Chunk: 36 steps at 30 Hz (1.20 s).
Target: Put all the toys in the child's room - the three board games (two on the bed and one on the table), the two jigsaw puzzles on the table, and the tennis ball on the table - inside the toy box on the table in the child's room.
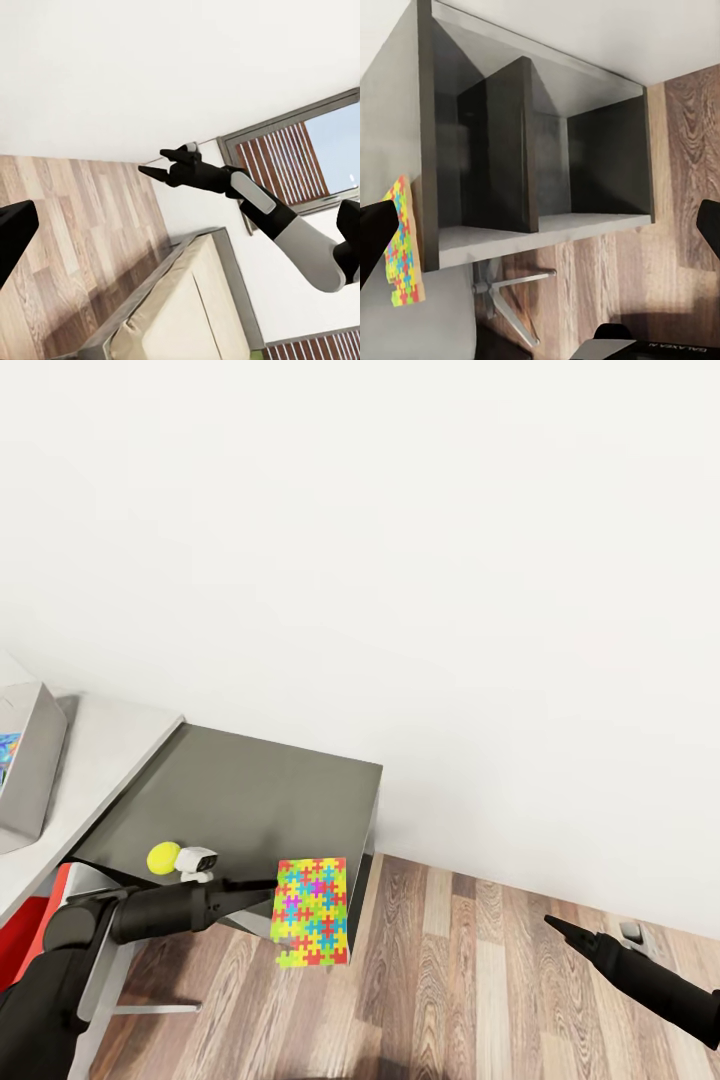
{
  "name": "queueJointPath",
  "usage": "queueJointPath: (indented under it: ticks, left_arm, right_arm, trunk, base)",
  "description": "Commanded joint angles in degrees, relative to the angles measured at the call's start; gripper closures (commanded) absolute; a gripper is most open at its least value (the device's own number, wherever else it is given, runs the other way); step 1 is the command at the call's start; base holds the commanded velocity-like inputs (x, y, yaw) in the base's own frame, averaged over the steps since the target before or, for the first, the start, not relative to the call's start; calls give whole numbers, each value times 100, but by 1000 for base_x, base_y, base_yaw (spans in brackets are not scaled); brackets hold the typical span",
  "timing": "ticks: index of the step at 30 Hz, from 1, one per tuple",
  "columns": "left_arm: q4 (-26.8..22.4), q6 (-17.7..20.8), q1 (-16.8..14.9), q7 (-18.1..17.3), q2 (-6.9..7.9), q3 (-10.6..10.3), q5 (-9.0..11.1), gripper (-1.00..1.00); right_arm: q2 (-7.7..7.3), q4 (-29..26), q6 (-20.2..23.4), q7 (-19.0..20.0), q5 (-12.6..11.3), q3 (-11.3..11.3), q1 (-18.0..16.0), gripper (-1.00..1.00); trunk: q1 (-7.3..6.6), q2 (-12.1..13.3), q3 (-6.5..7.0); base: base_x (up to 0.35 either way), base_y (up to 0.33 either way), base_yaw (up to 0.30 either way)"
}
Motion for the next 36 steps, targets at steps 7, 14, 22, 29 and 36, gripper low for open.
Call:
queueJointPath:
  ticks: [7,14,22,29,36]
  left_arm:
    - [-3,60,3,-23,8,11,-4,-100]
    - [-3,55,4,-23,9,13,-4,-100]
    - [-3,52,4,-23,9,13,-4,-100]
    - [-3,30,7,-23,9,7,-4,-100]
    - [-3,-2,16,-23,9,12,-4,-100]
  right_arm:
    - [0,-13,29,8,-21,-6,8,-100]
    - [0,-18,26,94,-20,-8,15,-100]
    - [-2,-6,21,470,11,-100,27,-100]
    - [0,0,18,568,34,-170,29,-100]
    - [0,7,17,585,33,-187,30,-100]
  trunk:
    - [3,-9,-7]
    - [3,-9,31]
    - [3,-9,99]
    - [3,-9,163]
    - [3,-9,227]
  base:
    - [0,0,0]
    - [0,0,0]
    - [1,14,-1]
    - [70,106,-43]
    - [60,33,-115]
